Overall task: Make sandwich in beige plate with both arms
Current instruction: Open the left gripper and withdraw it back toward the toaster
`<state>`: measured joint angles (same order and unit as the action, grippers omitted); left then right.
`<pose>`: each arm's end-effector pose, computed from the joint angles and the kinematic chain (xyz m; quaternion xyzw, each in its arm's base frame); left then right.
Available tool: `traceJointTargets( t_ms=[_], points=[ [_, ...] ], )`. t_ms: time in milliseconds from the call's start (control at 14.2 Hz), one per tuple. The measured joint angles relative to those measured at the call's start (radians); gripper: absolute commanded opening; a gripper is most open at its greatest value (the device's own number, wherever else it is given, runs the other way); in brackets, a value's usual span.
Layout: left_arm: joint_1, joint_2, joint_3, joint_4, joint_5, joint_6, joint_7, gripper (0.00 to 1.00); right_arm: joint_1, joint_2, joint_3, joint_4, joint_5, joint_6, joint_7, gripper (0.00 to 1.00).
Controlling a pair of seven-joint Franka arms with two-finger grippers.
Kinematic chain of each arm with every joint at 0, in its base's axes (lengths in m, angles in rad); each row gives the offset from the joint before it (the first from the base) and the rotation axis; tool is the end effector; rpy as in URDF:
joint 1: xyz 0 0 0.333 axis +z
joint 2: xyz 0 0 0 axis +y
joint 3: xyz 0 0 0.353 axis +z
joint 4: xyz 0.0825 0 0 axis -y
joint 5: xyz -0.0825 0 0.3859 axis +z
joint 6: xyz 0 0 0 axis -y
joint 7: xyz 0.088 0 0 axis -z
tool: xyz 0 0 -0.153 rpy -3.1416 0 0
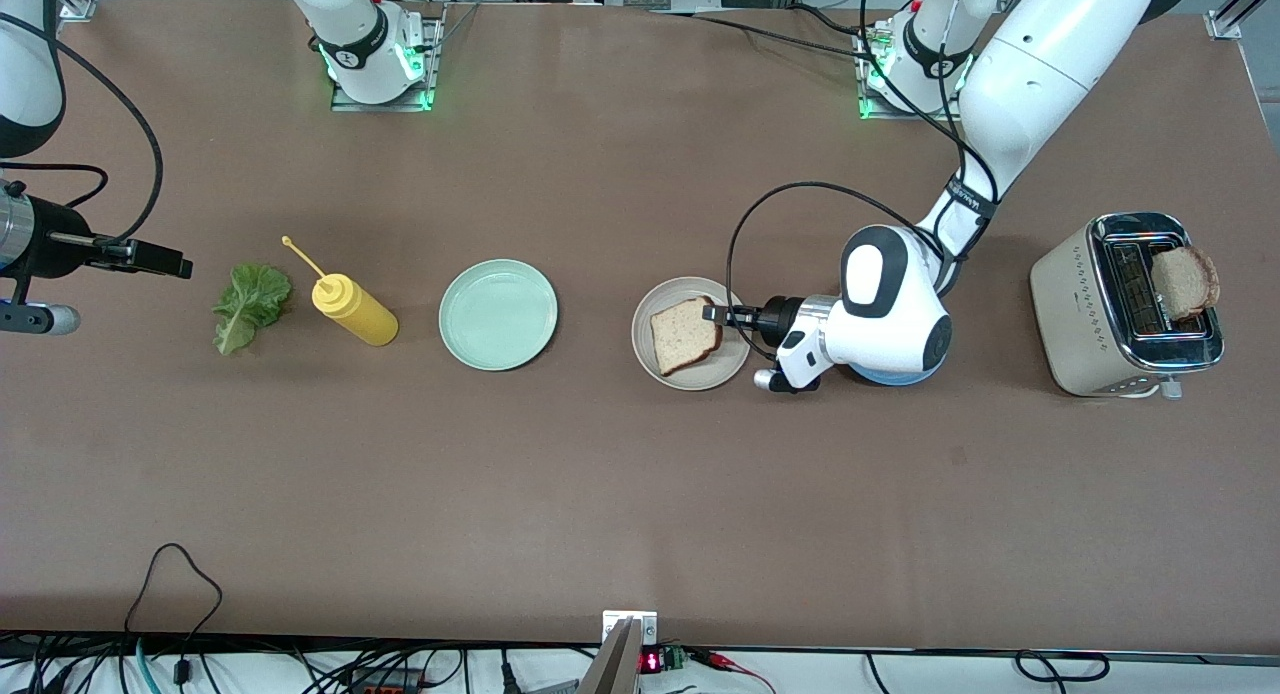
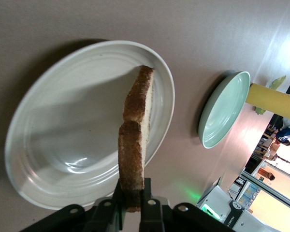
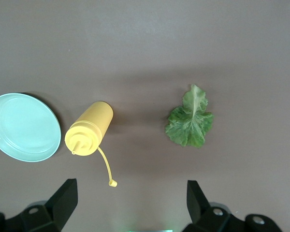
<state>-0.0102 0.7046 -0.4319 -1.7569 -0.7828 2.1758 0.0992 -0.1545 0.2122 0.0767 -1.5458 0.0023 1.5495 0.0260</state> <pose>0.5929 -0.3157 0.1942 0.9006 0.0366 -0.1932 0.3877 0.6017 -0.0503 0.5024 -0.9932 0.0517 0.1035 0.0119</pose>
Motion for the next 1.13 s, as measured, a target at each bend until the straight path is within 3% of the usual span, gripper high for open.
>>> traceJointTargets(
  t_ms=[141, 563, 845, 1126],
  points=[
    [0.011, 0.014, 0.005, 0.000, 0.000, 0.000, 0.002, 1.00, 0.000, 0.000, 0.000, 0.000, 0.000, 0.000, 0.000, 1.00],
    [0.037, 0.010, 0.007, 0.006, 0.000, -0.023, 0.005, 1.00, 0.000, 0.000, 0.000, 0.000, 0.000, 0.000, 0.000, 1.00],
    [0.094, -0.040, 0.016, 0.016, 0.006, -0.135, 0.007, 1.00, 0.000, 0.000, 0.000, 0.000, 0.014, -0.001, -0.005, 1.00],
    [0.101, -0.143, 0.094, 0.014, 0.107, -0.243, 0.007, 1.00, -0.055, 0.002, -0.008, -0.020, 0.055, -0.007, -0.198, 1.00]
  ],
)
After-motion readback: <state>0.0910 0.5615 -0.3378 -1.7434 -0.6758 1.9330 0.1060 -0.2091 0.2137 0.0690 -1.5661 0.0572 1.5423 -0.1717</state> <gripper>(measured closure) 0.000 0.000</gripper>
